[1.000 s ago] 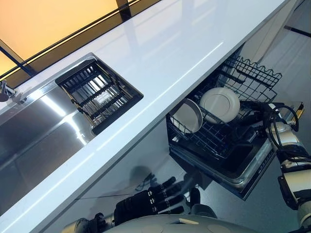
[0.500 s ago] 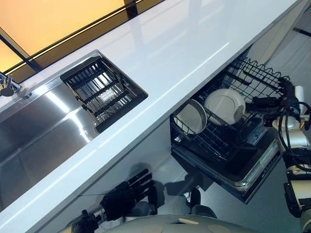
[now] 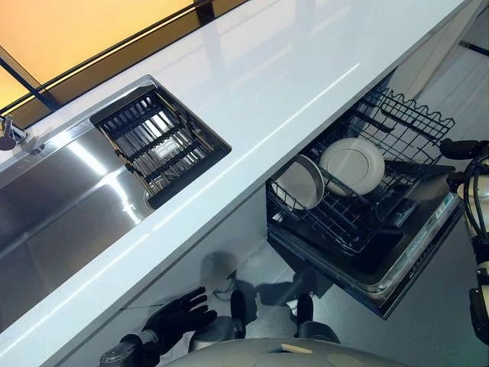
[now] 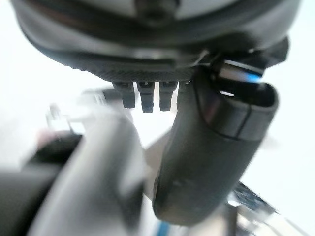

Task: Pick up plates and place into dishwasher.

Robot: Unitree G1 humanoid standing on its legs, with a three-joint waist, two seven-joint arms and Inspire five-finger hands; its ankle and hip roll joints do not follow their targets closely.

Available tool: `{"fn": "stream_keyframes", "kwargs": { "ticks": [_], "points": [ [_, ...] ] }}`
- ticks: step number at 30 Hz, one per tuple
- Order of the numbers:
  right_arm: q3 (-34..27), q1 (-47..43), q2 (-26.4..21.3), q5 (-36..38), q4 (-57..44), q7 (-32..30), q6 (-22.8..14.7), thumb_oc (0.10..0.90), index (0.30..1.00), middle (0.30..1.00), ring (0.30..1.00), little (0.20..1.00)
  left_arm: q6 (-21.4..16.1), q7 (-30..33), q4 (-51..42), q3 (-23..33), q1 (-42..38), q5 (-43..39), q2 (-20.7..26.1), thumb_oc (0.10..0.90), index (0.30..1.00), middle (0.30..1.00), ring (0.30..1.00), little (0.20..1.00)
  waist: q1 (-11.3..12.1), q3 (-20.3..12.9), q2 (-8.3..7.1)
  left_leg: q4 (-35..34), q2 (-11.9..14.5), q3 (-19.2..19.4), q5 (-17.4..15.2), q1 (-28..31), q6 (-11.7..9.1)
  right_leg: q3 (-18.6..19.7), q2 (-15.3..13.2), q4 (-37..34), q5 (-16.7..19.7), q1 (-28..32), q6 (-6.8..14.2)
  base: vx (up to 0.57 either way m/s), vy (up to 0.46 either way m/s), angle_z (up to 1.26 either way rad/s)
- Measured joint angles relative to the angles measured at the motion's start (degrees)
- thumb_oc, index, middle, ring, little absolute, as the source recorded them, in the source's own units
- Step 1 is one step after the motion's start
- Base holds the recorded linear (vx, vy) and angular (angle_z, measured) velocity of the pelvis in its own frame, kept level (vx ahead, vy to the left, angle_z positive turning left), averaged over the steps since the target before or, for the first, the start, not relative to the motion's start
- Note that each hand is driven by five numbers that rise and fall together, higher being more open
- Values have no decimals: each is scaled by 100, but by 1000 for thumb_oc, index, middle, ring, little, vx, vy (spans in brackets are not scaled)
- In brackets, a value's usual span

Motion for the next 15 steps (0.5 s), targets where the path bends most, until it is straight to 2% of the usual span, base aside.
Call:
{"fn": "stream_keyframes", "kwargs": {
  "ticks": [7,11,15],
  "points": [
    [303,0,-90,-1,2,683,-17,100,300,300,300,200,-64,734,105,-317,-400,671,-5,800,900,900,900,900,-91,48,-137,3,8,71,2,12,-1,16,7,29,2,-8,-2,-32,16,-3],
    [661,4,-88,-64,2,954,-18,100,300,300,300,200,-66,1107,231,-432,-603,759,-44,800,900,900,900,900,-151,162,-325,7,17,101,4,14,-5,16,21,32,4,-12,-5,-49,17,-1],
    [679,72,-83,-164,46,1178,-17,100,300,300,300,200,-190,1417,230,-476,-658,794,-56,800,900,900,900,900,-126,276,-497,9,20,129,4,-11,-6,19,19,105,2,-87,-6,-72,18,-3]
  ]
}}
